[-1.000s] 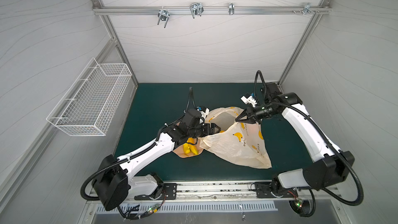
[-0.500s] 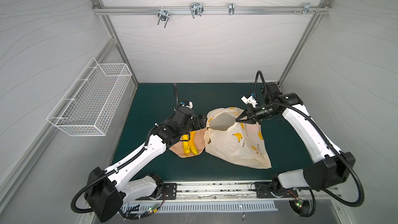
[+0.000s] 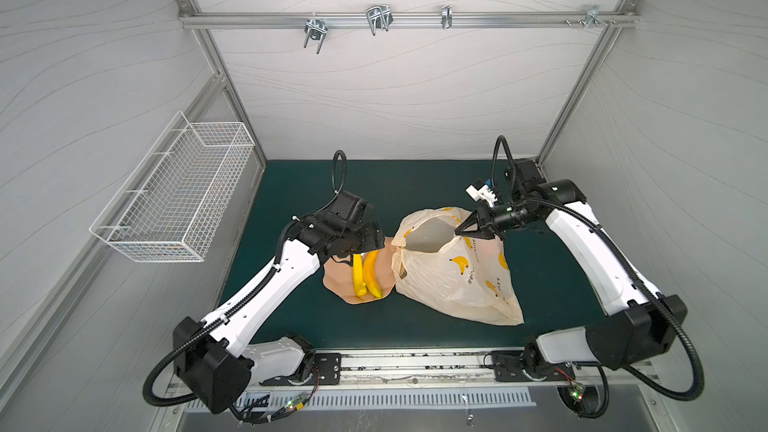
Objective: Place the fruits into the plastic bag
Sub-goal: 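Move the left gripper out of the bag back over the bananas, then lower the left gripper onto the tip of the greener banana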
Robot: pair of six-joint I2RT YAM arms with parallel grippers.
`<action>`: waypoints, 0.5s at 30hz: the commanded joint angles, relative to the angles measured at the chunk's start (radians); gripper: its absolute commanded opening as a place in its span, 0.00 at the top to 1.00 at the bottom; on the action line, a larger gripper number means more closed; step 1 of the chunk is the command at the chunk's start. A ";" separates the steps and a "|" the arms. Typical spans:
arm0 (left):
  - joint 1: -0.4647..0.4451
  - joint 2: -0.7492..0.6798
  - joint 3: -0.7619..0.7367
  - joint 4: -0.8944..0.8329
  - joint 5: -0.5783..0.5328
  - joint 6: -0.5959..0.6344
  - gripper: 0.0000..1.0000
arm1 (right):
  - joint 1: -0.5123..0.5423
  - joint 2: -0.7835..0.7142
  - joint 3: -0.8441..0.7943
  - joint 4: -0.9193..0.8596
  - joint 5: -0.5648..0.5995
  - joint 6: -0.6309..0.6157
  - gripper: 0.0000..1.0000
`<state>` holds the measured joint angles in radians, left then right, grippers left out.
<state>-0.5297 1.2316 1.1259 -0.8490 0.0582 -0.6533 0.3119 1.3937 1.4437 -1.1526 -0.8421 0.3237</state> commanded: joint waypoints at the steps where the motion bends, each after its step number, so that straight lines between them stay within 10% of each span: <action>1: 0.048 -0.002 -0.069 -0.080 0.073 0.004 0.18 | -0.005 -0.015 0.000 -0.016 0.000 -0.005 1.00; 15: 0.137 0.186 -0.118 -0.018 0.038 0.112 0.29 | -0.005 -0.021 0.001 -0.029 0.010 -0.011 1.00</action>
<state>-0.4049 1.3907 1.0031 -0.8970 0.1127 -0.5785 0.3119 1.3937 1.4441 -1.1526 -0.8406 0.3237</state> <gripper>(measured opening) 0.711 0.050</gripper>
